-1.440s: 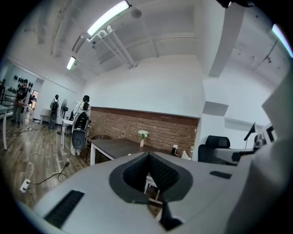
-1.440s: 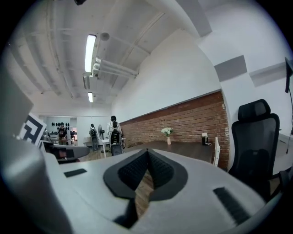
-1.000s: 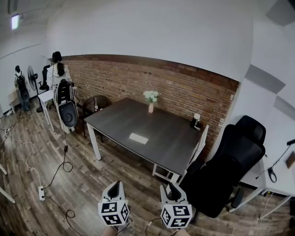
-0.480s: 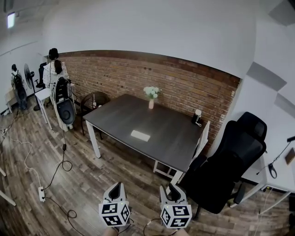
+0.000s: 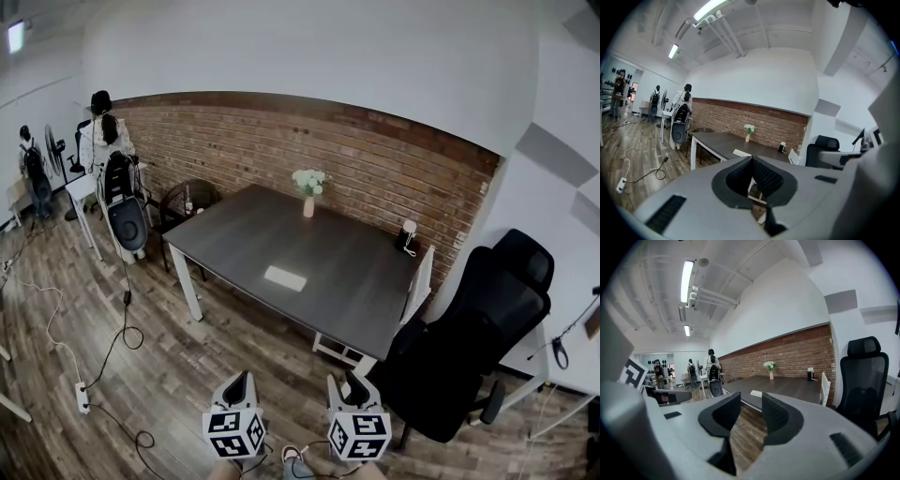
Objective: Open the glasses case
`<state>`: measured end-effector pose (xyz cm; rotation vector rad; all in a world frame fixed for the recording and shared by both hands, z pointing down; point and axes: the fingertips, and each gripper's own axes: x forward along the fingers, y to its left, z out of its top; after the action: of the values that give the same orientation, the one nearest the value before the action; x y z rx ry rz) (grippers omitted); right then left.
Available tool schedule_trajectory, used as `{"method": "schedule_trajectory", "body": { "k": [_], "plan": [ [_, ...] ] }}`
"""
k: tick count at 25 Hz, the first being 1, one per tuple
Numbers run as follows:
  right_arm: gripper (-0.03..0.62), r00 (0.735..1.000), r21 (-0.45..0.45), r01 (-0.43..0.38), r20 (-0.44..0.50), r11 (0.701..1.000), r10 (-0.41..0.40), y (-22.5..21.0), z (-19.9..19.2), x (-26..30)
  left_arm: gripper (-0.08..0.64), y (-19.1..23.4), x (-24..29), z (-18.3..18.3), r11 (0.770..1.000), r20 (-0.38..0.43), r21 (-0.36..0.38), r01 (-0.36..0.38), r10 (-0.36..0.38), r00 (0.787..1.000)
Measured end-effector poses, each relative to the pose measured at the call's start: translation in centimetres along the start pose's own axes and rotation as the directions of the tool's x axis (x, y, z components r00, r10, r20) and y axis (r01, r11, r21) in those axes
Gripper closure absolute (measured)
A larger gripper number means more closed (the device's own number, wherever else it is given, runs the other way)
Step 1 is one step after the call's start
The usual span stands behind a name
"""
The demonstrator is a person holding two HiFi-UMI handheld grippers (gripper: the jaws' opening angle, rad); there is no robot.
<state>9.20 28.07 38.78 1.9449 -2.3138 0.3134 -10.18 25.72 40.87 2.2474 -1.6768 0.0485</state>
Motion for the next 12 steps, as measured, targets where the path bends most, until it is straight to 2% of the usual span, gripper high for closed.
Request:
{"method": "schedule_trajectory", "body": {
  "k": [6, 12],
  "plan": [
    [0.448, 1.000, 0.027, -0.021, 0.011, 0.999, 0.020, -2.7, 1.8, 6.8, 0.565, 0.0, 6.8, 3.0, 0.999, 0.026, 0.032, -0.007, 0.006, 1.000],
    [0.448, 0.998, 0.016, -0.066, 0.004, 0.998, 0.066, -5.1, 3.6, 13.3, 0.565, -0.1, 13.2, 5.0, 0.999, 0.031, 0.027, -0.033, 0.032, 0.999]
  ]
}}
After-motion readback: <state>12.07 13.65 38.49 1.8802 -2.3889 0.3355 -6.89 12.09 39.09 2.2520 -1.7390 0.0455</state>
